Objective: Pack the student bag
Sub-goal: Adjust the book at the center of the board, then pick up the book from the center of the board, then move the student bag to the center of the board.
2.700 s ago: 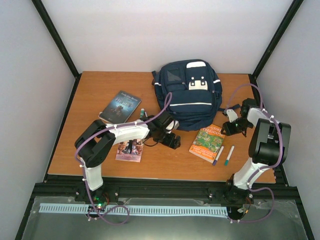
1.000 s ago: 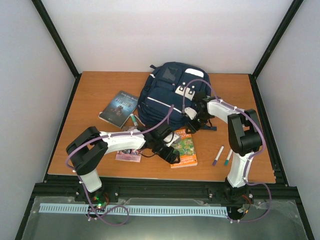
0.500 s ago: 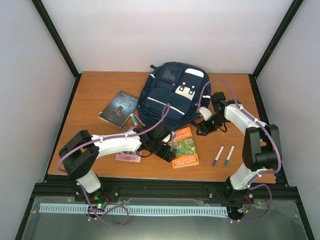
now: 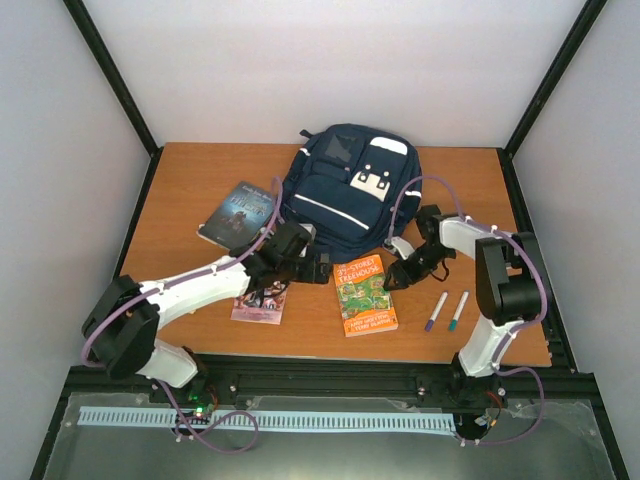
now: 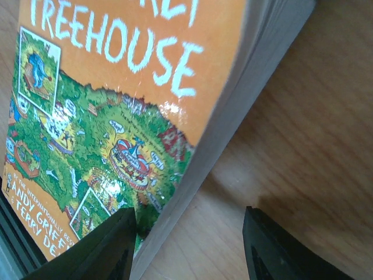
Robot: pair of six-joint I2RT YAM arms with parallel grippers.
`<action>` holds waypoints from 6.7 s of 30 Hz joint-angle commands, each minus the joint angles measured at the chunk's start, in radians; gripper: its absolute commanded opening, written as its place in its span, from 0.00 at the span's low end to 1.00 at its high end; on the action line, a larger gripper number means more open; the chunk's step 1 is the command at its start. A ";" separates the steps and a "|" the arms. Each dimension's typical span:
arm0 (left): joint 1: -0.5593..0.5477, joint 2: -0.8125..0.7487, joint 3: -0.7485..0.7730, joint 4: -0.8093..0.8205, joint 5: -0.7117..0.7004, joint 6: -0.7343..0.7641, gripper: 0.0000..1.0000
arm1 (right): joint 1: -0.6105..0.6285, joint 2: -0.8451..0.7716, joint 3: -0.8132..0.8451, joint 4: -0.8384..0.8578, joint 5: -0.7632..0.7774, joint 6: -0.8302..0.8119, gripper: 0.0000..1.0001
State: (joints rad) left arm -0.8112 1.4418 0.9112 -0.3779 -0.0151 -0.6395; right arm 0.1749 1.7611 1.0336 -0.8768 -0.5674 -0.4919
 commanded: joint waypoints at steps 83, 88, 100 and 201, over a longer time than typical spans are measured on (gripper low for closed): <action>0.018 0.387 0.123 0.251 0.450 -0.354 0.93 | -0.035 0.024 -0.026 0.064 0.206 0.108 0.32; 0.017 0.406 0.098 0.276 0.475 -0.380 0.92 | -0.037 0.051 -0.038 0.087 0.228 0.115 0.21; 0.014 0.568 0.136 0.363 0.576 -0.461 0.92 | -0.043 0.193 -0.036 0.086 0.391 0.149 0.10; 0.084 -0.317 0.267 0.104 0.328 0.180 0.17 | 0.050 -0.527 0.164 0.154 -0.845 0.251 0.58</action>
State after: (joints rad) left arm -0.7311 1.1103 1.1099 -0.2840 0.4236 -0.4889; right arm 0.2161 1.2942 1.2121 -0.7616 -1.3422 -0.2825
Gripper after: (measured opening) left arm 0.177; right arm 0.638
